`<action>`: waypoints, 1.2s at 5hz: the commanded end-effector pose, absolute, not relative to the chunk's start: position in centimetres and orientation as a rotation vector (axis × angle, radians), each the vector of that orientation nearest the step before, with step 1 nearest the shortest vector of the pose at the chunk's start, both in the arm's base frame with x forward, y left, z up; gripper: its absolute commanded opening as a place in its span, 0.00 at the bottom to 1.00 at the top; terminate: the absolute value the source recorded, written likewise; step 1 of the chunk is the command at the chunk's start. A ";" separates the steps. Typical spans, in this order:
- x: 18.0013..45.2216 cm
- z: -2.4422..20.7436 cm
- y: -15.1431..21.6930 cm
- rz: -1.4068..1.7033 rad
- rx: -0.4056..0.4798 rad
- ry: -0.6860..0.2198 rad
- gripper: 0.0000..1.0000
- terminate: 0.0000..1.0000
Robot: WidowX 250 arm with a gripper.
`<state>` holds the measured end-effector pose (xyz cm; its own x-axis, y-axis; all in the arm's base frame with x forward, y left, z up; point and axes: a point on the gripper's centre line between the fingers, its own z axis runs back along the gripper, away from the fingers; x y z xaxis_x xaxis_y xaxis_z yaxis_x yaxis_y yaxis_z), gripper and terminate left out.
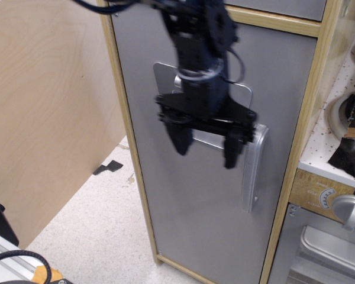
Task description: Open fridge
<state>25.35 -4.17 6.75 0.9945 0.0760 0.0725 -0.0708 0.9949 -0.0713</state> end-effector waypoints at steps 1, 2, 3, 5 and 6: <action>29.0 5.8 -6.8 0.048 -0.090 -0.207 1.00 0.00; 32.1 4.8 -7.3 0.016 -0.083 -0.279 1.00 0.00; 33.5 4.4 -6.8 0.002 -0.080 -0.297 1.00 0.00; 33.7 2.1 -7.2 0.042 -0.073 -0.404 1.00 0.00; 33.3 1.0 -6.7 0.062 -0.078 -0.426 1.00 0.00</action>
